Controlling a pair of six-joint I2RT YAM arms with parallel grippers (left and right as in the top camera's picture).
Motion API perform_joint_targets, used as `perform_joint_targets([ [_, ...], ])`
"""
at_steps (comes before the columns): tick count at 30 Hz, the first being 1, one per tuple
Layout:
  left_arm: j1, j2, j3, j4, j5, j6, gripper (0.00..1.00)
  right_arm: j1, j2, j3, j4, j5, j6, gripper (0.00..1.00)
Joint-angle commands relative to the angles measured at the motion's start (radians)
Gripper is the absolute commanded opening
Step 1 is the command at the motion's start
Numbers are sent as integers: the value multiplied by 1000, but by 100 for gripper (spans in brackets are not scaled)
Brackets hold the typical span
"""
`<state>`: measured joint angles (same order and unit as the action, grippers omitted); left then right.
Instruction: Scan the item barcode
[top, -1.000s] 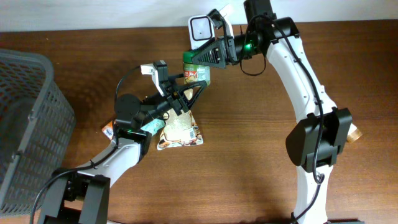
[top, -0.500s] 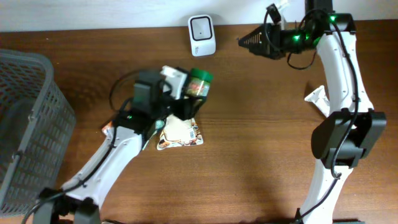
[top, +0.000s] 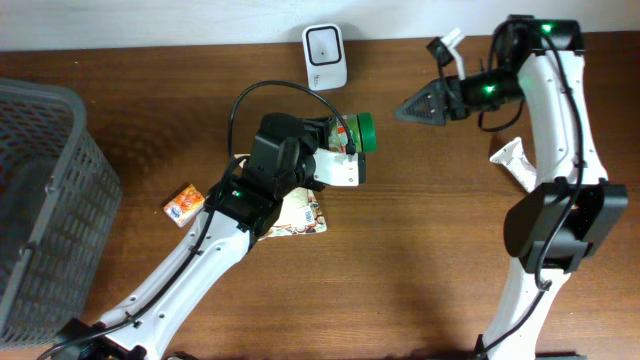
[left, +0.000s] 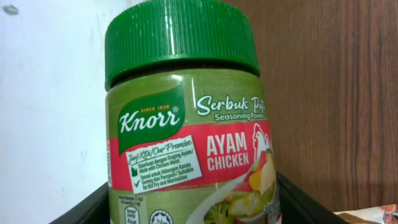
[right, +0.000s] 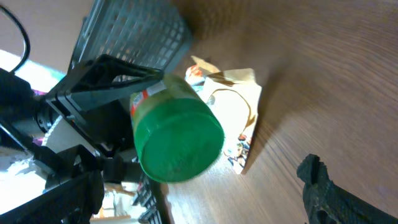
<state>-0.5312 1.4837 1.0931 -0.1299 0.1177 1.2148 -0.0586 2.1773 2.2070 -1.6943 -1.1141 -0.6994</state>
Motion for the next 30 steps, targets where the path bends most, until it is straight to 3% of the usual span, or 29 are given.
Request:
perform_joint_targets([
  [1, 1, -14, 17, 17, 63, 50, 0, 81, -23, 6, -4, 1, -125, 98],
  [9, 2, -14, 17, 53, 61, 3, 0, 109, 6, -155, -5, -10, -296, 98],
  [18, 2, -14, 17, 57, 62, -26, 0, 110, 6, -166, 1, -147, -457, 100],
  [21, 2, -14, 17, 58, 62, -37, 0, 110, 6, -166, 6, -177, -476, 96],
  [24, 2, -14, 17, 58, 62, -40, 0, 111, 6, -167, 2, -172, -475, 69],
  [30, 2, -14, 17, 58, 62, -41, 0, 111, 6, -167, -5, -161, -475, 53],
])
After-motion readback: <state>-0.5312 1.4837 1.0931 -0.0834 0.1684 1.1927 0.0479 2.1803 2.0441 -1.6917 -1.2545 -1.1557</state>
